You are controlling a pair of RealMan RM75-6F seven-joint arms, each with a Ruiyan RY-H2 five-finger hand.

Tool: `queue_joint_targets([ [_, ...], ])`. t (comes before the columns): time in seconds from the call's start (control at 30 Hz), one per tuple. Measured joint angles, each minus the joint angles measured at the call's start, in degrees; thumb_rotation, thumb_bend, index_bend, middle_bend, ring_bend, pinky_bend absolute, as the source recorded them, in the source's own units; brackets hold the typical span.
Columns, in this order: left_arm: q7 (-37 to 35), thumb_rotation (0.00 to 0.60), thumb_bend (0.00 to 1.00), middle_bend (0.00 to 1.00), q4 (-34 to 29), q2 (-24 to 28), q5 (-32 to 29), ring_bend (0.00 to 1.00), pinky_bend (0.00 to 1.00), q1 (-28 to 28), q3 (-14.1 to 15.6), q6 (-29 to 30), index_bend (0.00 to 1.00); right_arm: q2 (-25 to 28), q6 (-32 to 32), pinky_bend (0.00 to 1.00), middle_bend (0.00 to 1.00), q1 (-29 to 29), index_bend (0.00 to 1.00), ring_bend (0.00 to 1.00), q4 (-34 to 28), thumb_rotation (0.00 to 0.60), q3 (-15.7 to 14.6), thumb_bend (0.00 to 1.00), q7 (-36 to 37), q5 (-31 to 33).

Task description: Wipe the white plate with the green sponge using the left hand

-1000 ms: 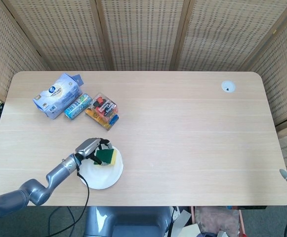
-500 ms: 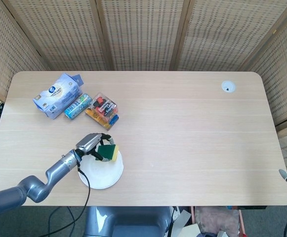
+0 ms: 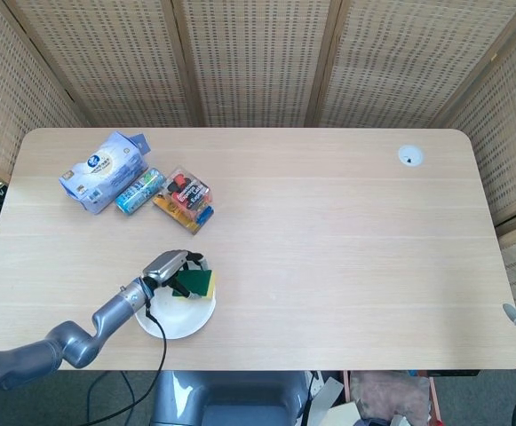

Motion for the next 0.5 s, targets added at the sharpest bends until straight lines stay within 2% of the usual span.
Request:
queue_joint_targets([
  [0.3,-0.9,0.6,0.12,0.4,-6.57,5.56,2.12,0.29,0.4,0.47,-1.34,6.13,0.54,0.2,0.4,0.0,0.0,-0.22,0.0,0.0,-0.19,0.6,-0.13,0.0,0.39,-0.51],
  [0.5,-0.69,0.6,0.12,0.4,-7.1,6.13,1.13,0.29,0.4,0.76,-1.54,5.4,0.54,0.23,0.42,0.0,0.0,-0.2,0.0,0.0,-0.24,0.6,-0.2,0.0,0.34,-0.7],
])
